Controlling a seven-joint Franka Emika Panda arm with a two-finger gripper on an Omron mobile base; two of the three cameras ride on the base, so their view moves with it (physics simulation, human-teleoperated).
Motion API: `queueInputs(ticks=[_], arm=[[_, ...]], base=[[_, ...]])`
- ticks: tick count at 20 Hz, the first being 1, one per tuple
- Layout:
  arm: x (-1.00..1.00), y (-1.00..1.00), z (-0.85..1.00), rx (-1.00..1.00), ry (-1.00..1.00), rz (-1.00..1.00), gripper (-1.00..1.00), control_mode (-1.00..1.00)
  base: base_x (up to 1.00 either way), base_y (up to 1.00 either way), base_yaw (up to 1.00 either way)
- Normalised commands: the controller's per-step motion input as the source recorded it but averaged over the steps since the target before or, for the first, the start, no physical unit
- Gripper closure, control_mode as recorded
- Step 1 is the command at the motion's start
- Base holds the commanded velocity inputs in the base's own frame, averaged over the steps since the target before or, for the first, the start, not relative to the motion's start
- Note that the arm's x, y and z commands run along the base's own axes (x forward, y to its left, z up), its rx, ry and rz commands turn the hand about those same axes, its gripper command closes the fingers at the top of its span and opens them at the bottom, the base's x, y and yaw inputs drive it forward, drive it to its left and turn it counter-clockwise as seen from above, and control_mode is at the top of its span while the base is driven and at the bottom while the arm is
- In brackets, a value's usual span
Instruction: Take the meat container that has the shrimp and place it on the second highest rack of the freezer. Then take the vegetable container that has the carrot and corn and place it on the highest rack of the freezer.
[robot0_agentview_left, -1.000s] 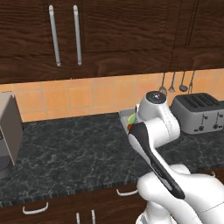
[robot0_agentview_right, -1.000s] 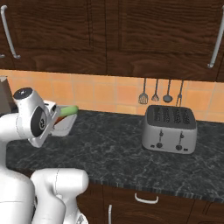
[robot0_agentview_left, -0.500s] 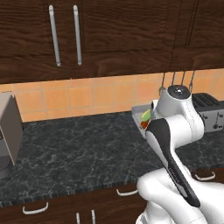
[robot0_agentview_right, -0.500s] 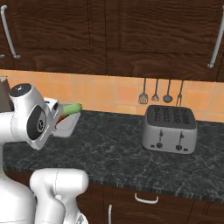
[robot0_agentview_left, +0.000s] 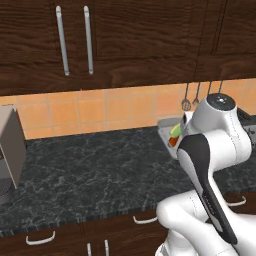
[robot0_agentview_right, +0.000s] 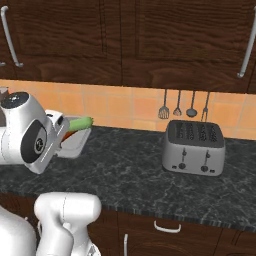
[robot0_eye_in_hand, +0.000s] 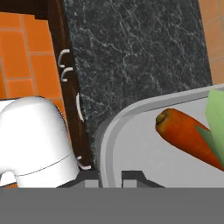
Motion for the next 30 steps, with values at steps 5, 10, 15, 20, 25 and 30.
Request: queueInputs(ticks=[5, 10, 15, 20, 25, 30], arm=[[-0.27, -0.04, 0.13, -0.01, 0.04, -0.01, 1.00, -1.00], [-0.19, -0.07, 0.00, -0.01, 0.00, 0.00, 1.00, -1.00], [0.00, 0.00, 0.00, 0.00, 0.00, 0.00, 1.00, 1.00], [0.00, 0.00, 0.00, 0.00, 0.00, 0.00, 1.00, 1.00], [0.00, 0.00, 0.00, 0.00, 0.00, 0.00, 1.00, 1.00], [0.00, 0.00, 0.00, 0.00, 0.00, 0.00, 1.00, 1.00]], base=[[0.00, 0.00, 0.00], [0.00, 0.00, 0.00], [-0.91, 0.00, -0.23], [-0.63, 0.00, -0.86], [-0.22, 0.00, -0.97], [-0.05, 0.01, -0.91]])
